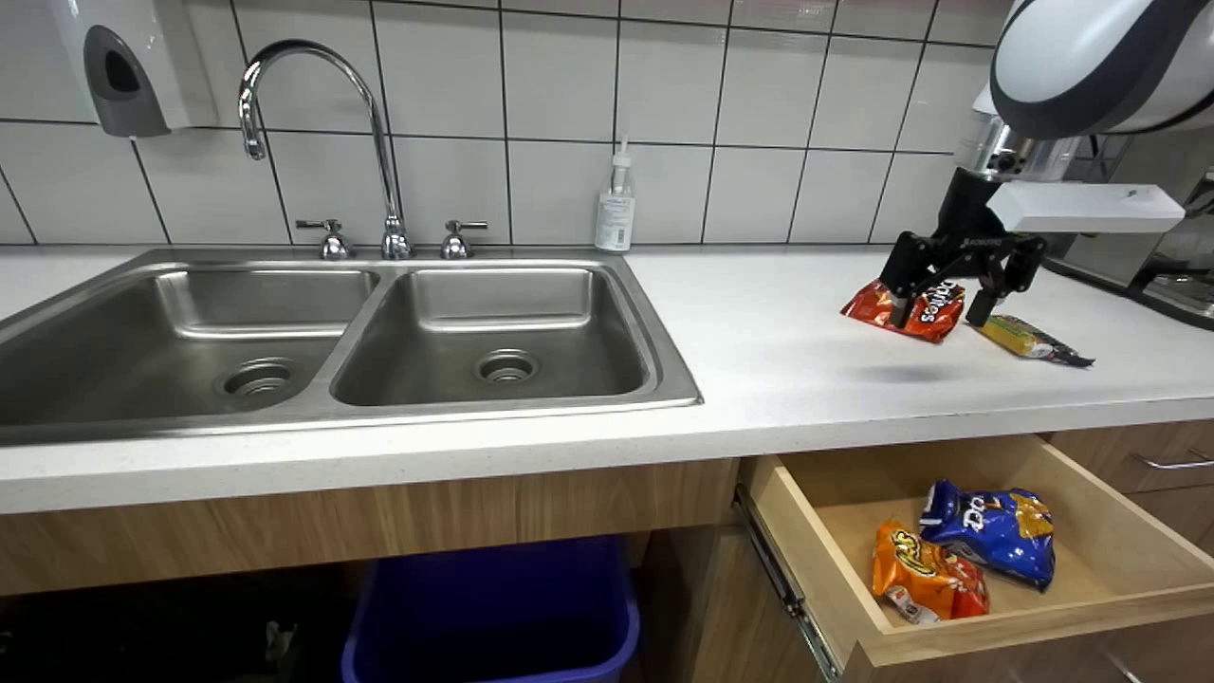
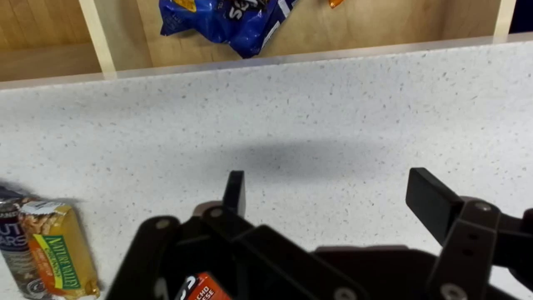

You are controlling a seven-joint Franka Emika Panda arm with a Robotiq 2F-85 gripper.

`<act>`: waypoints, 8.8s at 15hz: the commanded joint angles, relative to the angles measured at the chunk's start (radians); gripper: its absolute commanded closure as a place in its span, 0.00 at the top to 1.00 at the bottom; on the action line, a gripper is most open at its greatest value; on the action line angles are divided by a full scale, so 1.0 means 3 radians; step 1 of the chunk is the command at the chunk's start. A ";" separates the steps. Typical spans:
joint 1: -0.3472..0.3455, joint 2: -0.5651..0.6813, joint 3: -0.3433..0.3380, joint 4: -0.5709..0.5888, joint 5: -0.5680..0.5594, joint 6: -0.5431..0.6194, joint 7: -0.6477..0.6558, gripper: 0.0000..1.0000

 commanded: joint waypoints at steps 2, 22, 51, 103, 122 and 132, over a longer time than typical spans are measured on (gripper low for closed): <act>-0.0081 0.0253 -0.0020 0.0435 0.0036 -0.0135 -0.0116 1.00; -0.0510 0.1279 -0.0055 0.2085 0.0253 -0.0565 -0.0487 1.00; -0.0551 0.2538 -0.0053 0.3742 0.0211 -0.1384 -0.0414 1.00; -0.0037 0.0534 -0.0077 0.0368 0.0081 -0.0313 -0.0099 1.00; 0.0239 -0.0138 -0.0063 -0.0719 -0.0028 0.0132 0.0436 1.00; 0.0100 -0.0616 -0.0042 -0.1229 -0.0116 0.0087 0.0243 1.00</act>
